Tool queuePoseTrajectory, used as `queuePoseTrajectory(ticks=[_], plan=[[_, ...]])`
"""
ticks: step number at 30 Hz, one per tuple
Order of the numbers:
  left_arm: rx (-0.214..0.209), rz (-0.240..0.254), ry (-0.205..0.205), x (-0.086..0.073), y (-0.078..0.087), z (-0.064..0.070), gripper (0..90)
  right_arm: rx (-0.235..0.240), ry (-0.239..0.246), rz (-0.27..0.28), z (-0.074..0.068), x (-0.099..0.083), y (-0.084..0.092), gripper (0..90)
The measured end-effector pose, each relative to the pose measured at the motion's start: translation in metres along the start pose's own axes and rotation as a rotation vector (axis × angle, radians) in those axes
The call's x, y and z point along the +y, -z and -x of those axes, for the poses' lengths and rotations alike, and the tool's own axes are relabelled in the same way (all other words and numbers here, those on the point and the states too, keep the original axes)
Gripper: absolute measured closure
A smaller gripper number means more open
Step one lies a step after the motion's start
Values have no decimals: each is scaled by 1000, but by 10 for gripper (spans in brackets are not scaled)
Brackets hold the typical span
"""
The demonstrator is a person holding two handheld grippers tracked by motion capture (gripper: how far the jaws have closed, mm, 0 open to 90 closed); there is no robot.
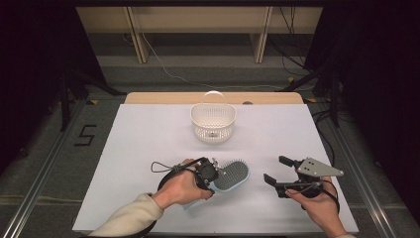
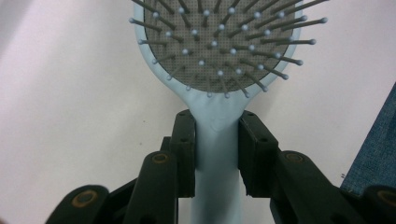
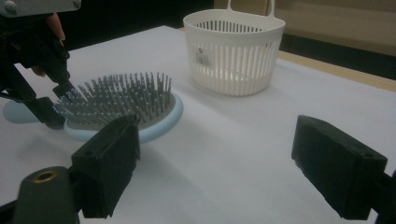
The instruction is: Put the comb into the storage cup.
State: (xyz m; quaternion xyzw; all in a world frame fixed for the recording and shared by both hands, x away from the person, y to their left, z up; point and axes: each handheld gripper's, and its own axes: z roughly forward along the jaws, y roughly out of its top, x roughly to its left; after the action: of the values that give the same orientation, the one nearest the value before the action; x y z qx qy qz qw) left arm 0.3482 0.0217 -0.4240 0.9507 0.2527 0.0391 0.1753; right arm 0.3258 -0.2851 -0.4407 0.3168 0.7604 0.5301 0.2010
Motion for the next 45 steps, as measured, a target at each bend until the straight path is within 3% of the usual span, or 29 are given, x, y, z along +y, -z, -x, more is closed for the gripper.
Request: queuePoseTrajectory(ticks=[23, 45], plan=[[40, 97, 42, 1, 11, -7, 696, -8, -13, 7, 2, -1, 2, 160], [47, 141, 53, 1, 15, -11, 695, -11, -20, 6, 2, -2, 1, 159]])
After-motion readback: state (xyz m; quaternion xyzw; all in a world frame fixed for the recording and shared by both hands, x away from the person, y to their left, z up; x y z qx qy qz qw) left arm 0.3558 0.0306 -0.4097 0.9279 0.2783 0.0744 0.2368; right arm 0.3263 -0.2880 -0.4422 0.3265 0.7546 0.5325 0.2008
